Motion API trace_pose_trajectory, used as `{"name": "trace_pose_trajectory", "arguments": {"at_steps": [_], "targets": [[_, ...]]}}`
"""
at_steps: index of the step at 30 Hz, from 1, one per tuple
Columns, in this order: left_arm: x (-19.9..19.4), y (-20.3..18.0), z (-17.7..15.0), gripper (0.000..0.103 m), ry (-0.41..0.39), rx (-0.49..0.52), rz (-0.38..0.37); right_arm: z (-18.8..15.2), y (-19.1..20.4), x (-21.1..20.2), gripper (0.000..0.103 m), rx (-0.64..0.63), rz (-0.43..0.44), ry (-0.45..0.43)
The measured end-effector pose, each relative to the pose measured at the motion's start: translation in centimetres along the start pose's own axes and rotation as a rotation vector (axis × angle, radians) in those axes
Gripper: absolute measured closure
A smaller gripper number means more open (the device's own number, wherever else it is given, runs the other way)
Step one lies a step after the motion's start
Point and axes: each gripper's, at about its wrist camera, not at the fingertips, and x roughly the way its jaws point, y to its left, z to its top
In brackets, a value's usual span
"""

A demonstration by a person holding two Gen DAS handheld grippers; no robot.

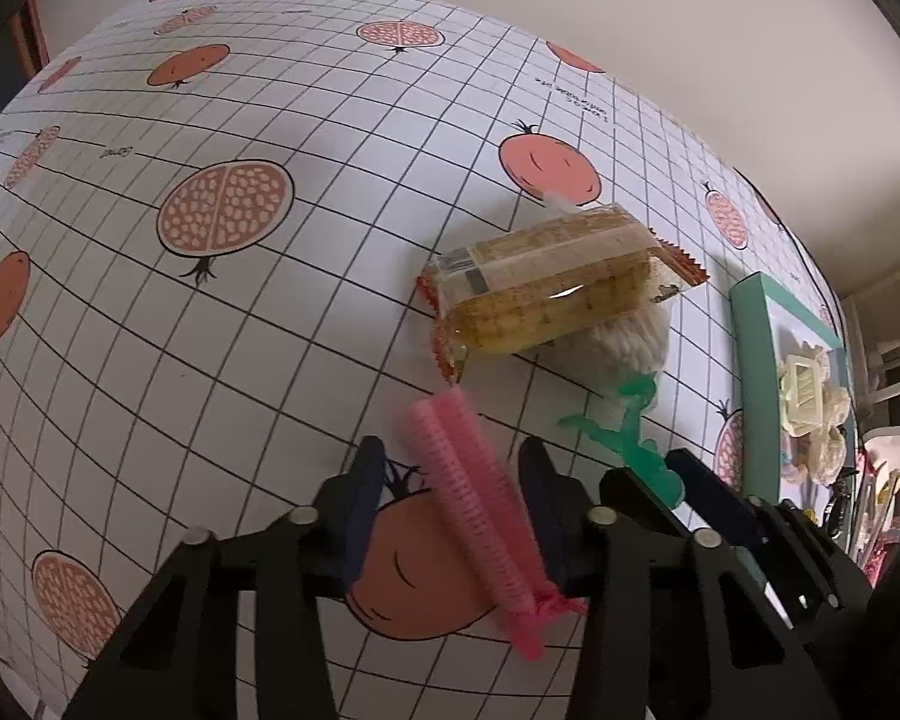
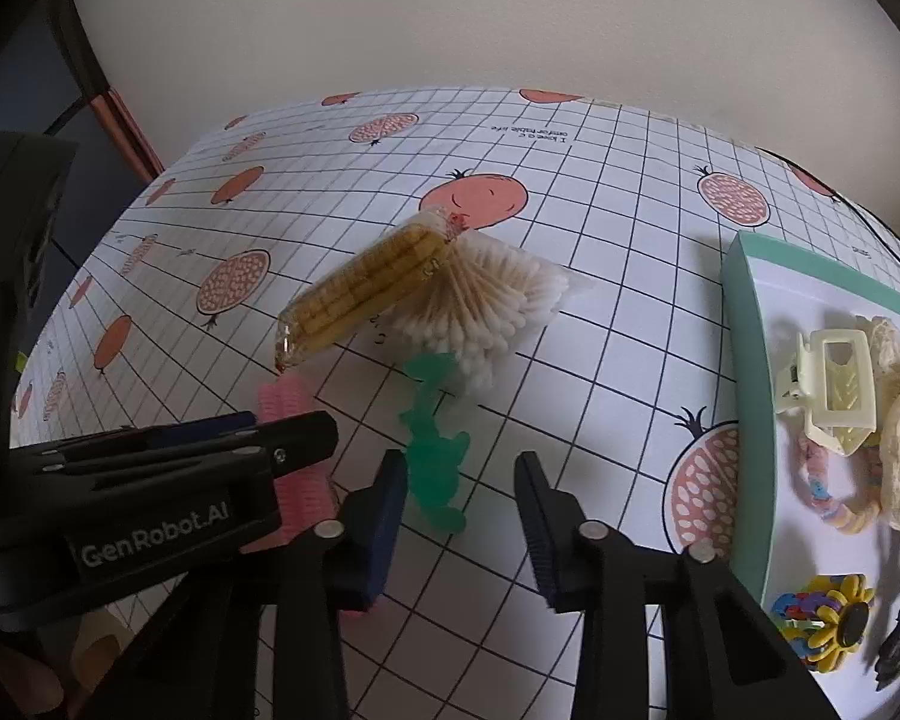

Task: Organize objects
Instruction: 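Grasp pink hair roller with left tool while right tool grasps green toy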

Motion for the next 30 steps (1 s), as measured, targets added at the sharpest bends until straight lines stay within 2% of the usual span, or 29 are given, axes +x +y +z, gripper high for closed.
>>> {"name": "trace_pose_trajectory", "arguments": {"at_steps": [1,8,30], "targets": [[0.0,0.0,0.0,0.063,0.001,0.001,-0.008,0.0,0.0,0.1,0.068,-0.002,0.002,0.001],[0.1,0.0,0.1,0.068,0.0,-0.001,-0.023,0.0,0.4,0.0,0.082,-0.016,0.031,-0.004],[-1.9,0.6,-0.2,0.073,-0.021,-0.018,-0.008,0.1,0.5,-2.1,0.083,-0.026,0.052,-0.051]]}}
